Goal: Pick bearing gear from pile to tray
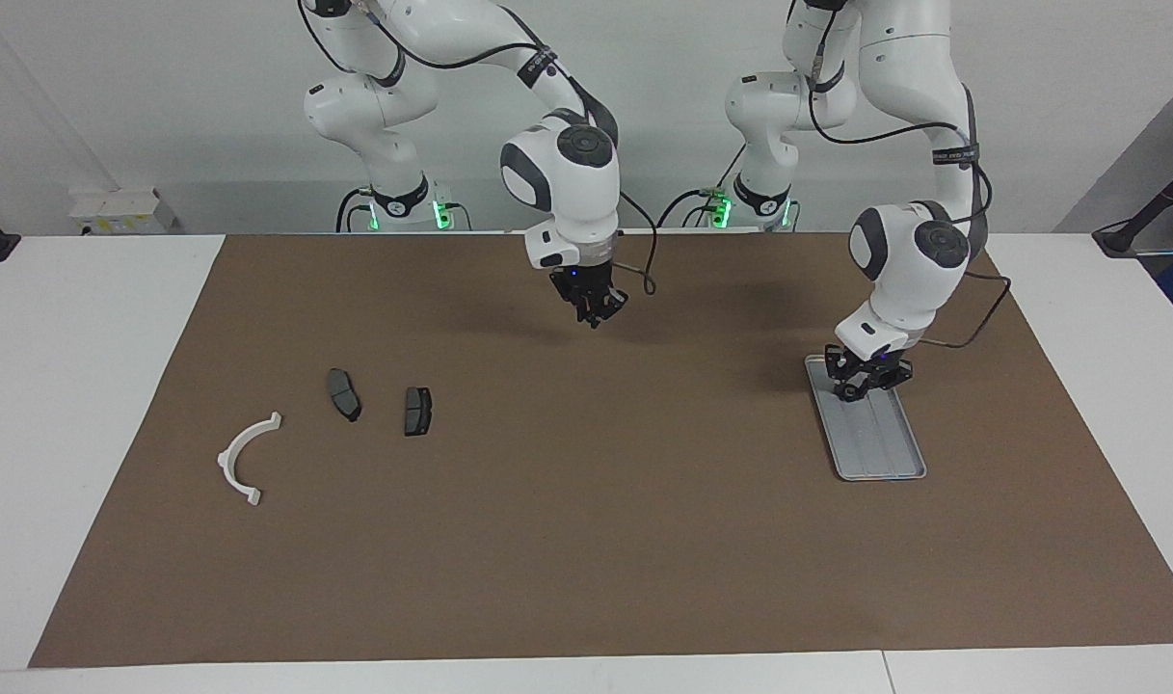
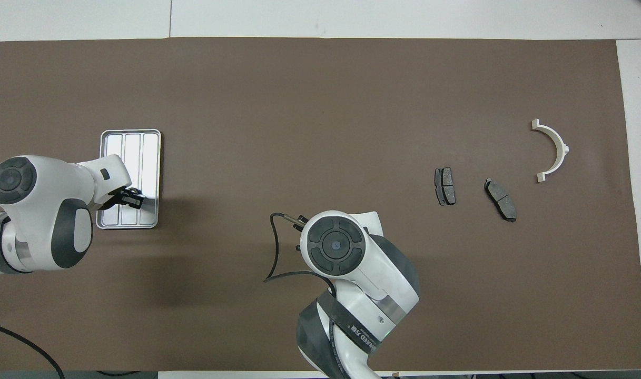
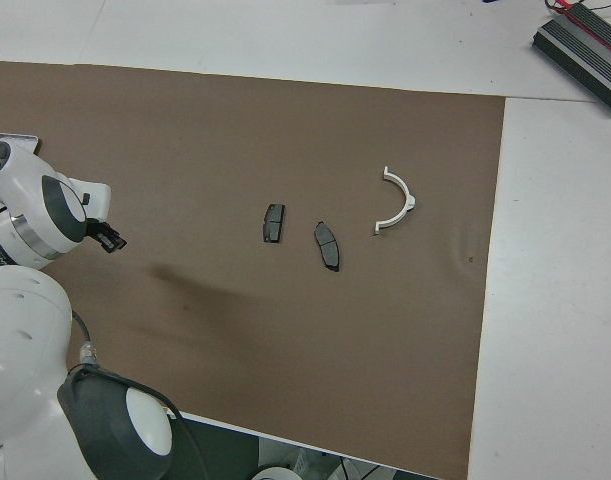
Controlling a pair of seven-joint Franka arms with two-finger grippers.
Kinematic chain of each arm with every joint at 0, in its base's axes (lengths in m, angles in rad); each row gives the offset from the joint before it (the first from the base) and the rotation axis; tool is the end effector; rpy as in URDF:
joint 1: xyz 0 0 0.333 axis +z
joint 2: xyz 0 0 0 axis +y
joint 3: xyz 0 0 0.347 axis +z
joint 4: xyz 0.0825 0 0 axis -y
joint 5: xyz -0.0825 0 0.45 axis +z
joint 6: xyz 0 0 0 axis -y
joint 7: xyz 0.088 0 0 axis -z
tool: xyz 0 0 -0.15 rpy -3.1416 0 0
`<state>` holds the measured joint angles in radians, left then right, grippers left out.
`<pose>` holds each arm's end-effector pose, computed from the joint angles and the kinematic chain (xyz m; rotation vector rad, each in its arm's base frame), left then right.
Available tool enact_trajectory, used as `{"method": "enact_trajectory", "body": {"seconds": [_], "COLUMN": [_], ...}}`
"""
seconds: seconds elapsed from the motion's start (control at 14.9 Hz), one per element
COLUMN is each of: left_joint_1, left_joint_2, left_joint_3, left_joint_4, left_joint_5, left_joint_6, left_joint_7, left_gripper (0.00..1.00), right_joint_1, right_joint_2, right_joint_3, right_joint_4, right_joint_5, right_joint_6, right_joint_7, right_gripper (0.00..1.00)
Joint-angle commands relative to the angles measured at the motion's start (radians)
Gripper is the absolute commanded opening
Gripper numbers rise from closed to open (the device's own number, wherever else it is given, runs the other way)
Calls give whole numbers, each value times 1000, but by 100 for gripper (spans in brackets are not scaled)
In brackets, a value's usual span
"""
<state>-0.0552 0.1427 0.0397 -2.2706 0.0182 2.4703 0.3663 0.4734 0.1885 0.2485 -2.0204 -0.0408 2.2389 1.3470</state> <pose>0.5885 -0.0084 0.2391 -3.0525 0.6129 -0.0828 0.4902 0.4257 0.3129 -2.9624 0.9252 -0.0107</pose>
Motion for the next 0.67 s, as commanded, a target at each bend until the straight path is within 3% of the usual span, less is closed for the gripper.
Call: {"method": "enact_trajectory", "body": {"seconds": [0.0,0.2,0.6], "left_joint_1": [15,24,8], "left_joint_2": [-6,-11,-119], "left_joint_3": [-11,-11,-18], "left_joint_4": [-20,-20,11], "left_joint_5": [17,16,3], "left_joint_6": [29,16,-161], "left_joint_7": [0,5,-49], "left_gripper": [45,57,57], "right_joint_1": [-2,-1,33], "right_joint_2": [11,28,88], "right_joint_3": [-3,-3,-5], "right_joint_4": [-40,-40,-38], "right_joint_5": [7,6,-43], "right_joint_6": [56,67,102], "right_joint_7": [7,9,14], "right_gripper": [0,0,0]}}
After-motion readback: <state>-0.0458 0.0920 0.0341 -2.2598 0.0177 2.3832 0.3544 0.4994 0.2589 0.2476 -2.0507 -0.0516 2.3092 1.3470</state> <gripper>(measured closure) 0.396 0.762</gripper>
